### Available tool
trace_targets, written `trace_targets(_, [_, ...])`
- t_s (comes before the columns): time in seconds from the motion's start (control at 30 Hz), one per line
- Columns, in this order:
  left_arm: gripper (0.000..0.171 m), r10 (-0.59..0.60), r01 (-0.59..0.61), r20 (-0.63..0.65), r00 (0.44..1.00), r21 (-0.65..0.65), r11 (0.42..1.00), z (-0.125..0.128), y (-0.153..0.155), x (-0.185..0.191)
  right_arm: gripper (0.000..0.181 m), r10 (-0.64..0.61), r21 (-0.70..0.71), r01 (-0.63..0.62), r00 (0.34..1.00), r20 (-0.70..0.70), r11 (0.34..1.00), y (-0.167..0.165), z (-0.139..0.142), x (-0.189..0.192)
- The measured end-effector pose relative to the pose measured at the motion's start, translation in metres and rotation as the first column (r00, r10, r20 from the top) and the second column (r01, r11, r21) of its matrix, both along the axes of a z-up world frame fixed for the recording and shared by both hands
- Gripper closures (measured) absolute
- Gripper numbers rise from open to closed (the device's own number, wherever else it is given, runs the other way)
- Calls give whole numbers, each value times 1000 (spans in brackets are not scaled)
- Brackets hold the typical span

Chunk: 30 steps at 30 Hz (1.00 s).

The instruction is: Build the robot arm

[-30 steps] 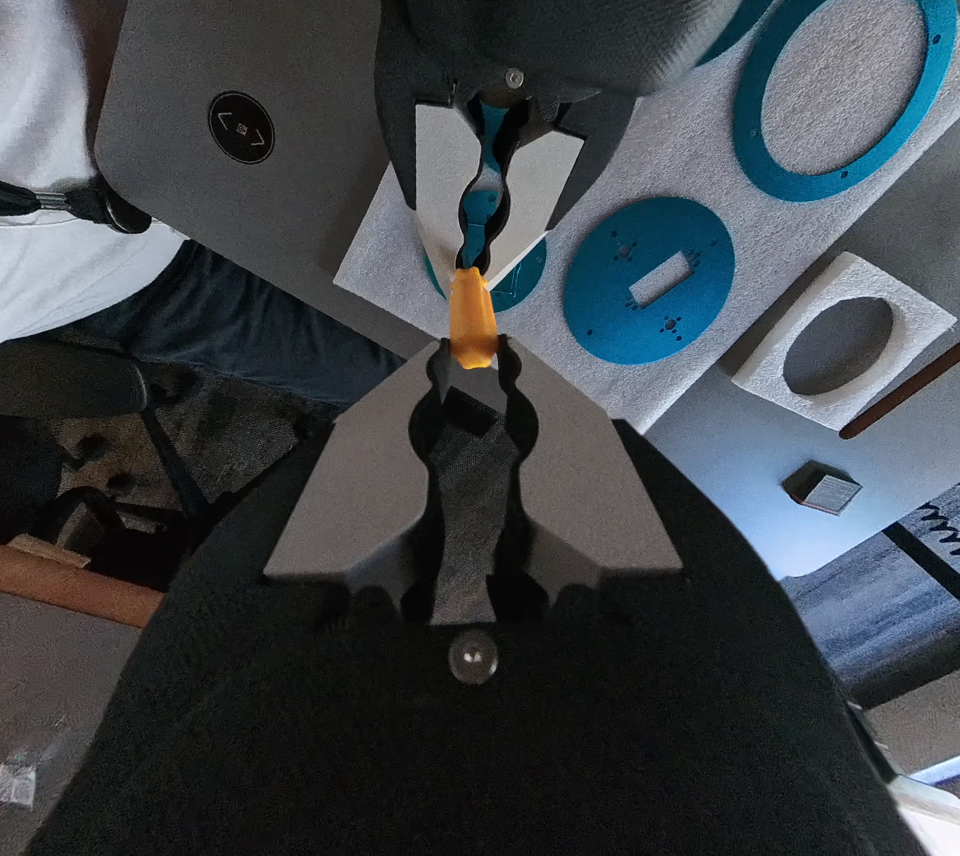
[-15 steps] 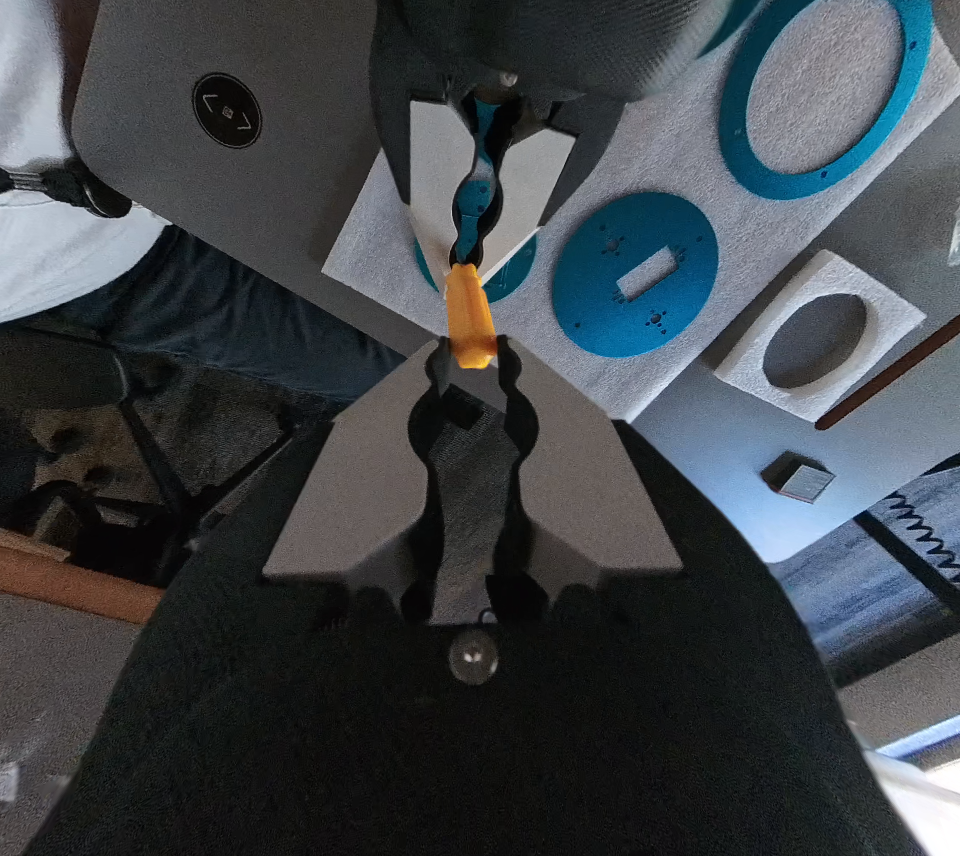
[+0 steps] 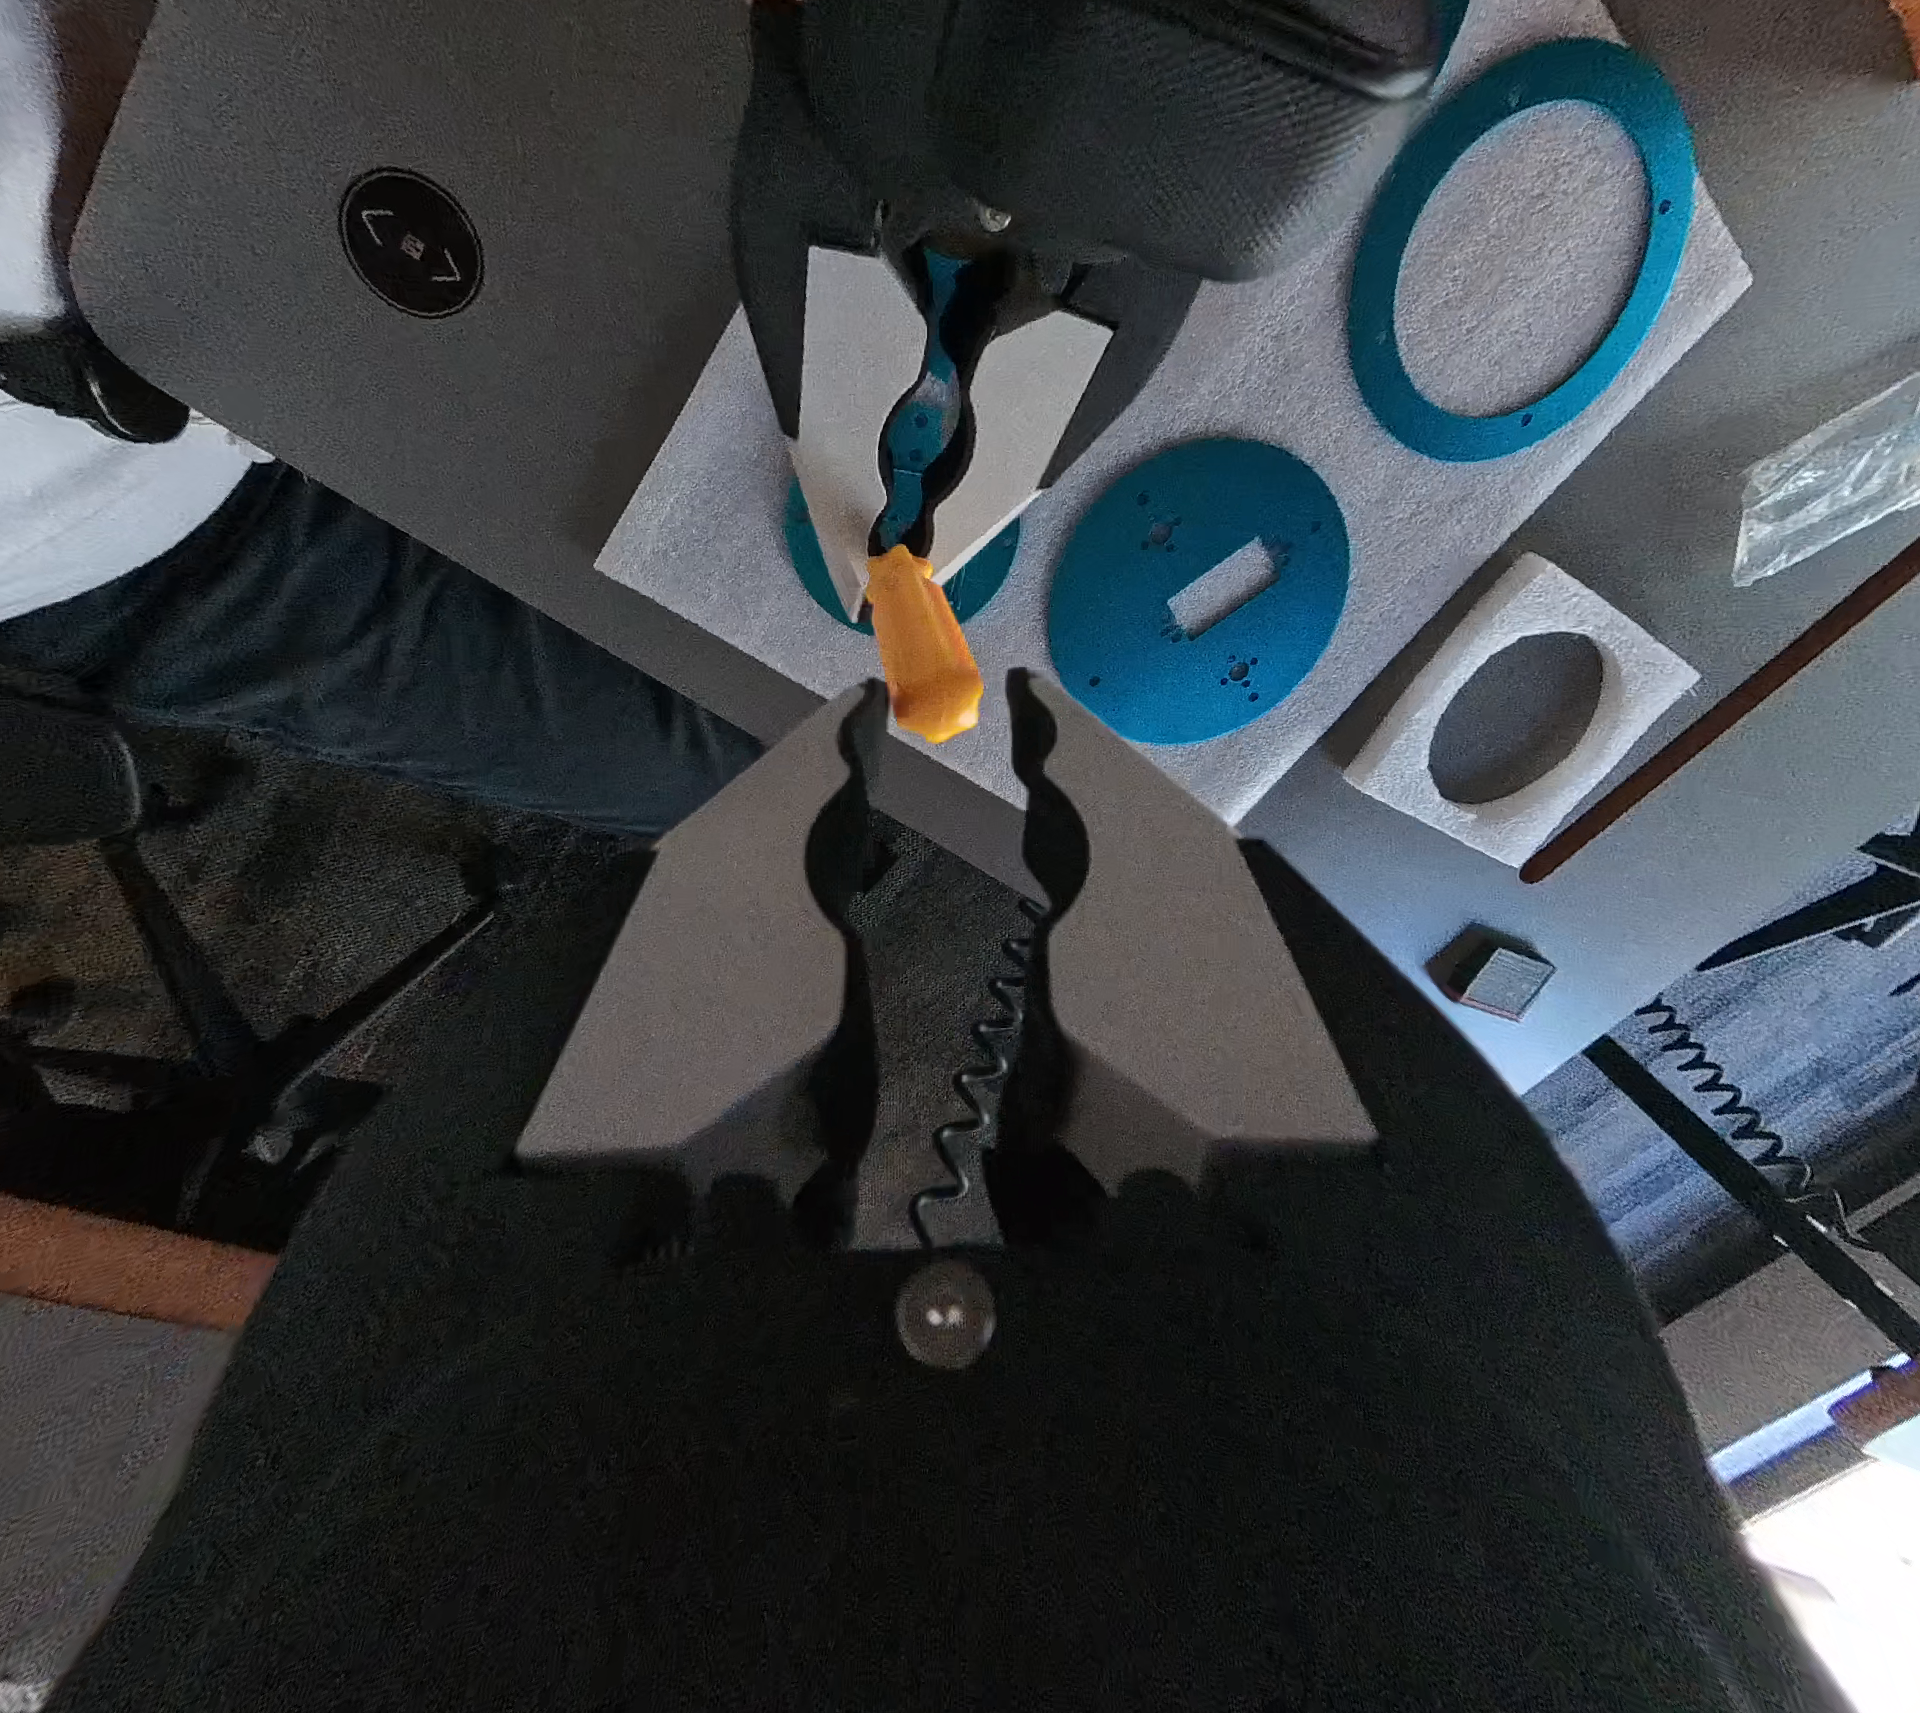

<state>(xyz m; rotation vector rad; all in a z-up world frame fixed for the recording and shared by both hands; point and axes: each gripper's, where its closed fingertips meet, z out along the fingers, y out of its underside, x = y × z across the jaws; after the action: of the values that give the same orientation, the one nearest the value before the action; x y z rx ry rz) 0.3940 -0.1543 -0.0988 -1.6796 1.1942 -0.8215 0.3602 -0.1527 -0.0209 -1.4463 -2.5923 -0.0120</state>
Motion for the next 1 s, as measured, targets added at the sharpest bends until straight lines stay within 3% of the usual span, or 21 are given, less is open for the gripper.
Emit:
trace_targets(0.1, [170, 1, -1, -5, 1000, 3, 1000, 0, 0, 0, 166, -46, -27, 46, 998, 35, 999, -1, -3, 3])
trace_targets(0.2, [170, 2, -2, -4, 1000, 1, 1000, -1, 0, 0, 165, -218, -69, 223, 973, 71, 972, 0, -3, 4])
trace_targets(0.27, [170, -2, 2, -3, 1000, -2, 1000, -1, 0, 1, 165, -439, -128, 450, 892, 107, 884, 0, -3, 4])
trace_targets(0.33, [170, -10, 10, -1, 1000, -4, 1000, 0, -1, 1, 165, -524, -179, 541, 841, 138, 822, -4, -4, 5])
trace_targets(0.4, [170, -9, 9, -2, 1000, 1, 1000, 0, -1, 1, 162, -452, -163, 468, 883, 125, 869, -3, -3, 6])
trace_targets(0.47, [170, -10, 10, -3, 1000, 1, 1000, 0, -1, 1, 138, -315, -76, 324, 943, 105, 943, 2, -5, 10])
trace_targets(0.53, [170, -12, 12, -4, 1000, 1, 1000, 0, -1, 1, 142, -179, -18, 181, 980, 84, 983, 2, -7, 9])
trace_targets(0.6, [171, -13, 13, -6, 1000, -1, 1000, -1, -2, 1, 164, -98, -4, 99, 993, 70, 995, -3, -10, 8])
trace_targets(0.67, [171, -14, 14, -5, 1000, -1, 1000, -1, -2, 1, 164, -136, -3, 137, 987, 82, 991, -3, -9, 8])
trace_targets(0.73, [171, -8, 8, -7, 1000, 2, 1000, -1, -1, 1, 163, -279, -40, 284, 955, 99, 958, -2, -9, 8])
trace_targets(0.8, [170, -5, 5, -9, 1000, 2, 1000, -1, 0, 1, 163, -493, -98, 506, 860, 136, 857, -1, -10, 9])
trace_targets(0.87, [171, -10, 10, -9, 1000, 2, 1000, -1, -1, 2, 163, -595, -158, 620, 783, 180, 769, -5, -10, 10])
trace_targets(0.93, [171, -11, 11, -6, 1000, 2, 1000, -1, -1, 1, 162, -555, -167, 579, 814, 172, 798, -5, -9, 9])
trace_targets(1.0, [171, -11, 11, -5, 1000, 0, 1000, -1, -1, 1, 147, -444, -125, 459, 886, 132, 879, -2, -8, 7])
